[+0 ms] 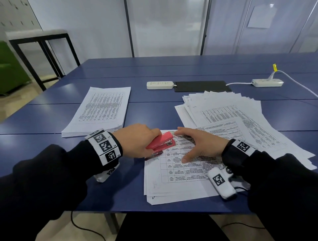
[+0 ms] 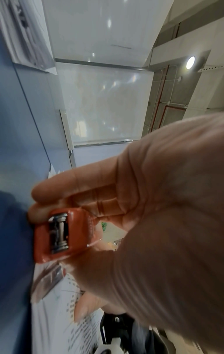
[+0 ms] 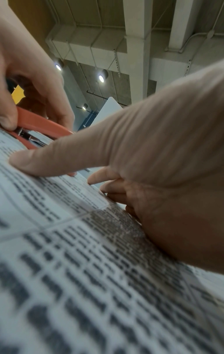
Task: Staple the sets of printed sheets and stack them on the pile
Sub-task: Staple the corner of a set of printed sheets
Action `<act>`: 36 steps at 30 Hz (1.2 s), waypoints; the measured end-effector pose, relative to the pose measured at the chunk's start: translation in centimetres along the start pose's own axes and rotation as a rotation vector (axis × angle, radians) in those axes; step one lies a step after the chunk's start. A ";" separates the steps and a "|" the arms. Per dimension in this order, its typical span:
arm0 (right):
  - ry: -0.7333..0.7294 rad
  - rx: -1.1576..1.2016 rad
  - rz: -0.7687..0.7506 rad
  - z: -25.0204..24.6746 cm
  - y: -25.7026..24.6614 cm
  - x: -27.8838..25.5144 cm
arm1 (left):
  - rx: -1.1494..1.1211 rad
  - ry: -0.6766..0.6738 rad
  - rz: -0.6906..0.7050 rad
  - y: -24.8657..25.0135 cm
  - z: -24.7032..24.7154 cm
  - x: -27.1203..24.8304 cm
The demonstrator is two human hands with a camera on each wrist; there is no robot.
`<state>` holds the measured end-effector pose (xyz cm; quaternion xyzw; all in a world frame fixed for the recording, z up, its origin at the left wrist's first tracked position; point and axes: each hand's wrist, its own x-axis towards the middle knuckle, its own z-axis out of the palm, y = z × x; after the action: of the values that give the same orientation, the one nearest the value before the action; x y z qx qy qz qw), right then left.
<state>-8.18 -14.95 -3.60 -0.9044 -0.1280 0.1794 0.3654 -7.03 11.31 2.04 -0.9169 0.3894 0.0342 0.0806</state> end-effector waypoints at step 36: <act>-0.016 -0.020 0.018 0.0 -0.2 -0.1 | -0.137 0.000 -0.045 -2.7 1.5 -1.9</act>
<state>-8.31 -14.87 -3.42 -0.9077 -0.1248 0.1886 0.3535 -6.42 14.73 1.10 -0.9288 0.3654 0.0591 0.0185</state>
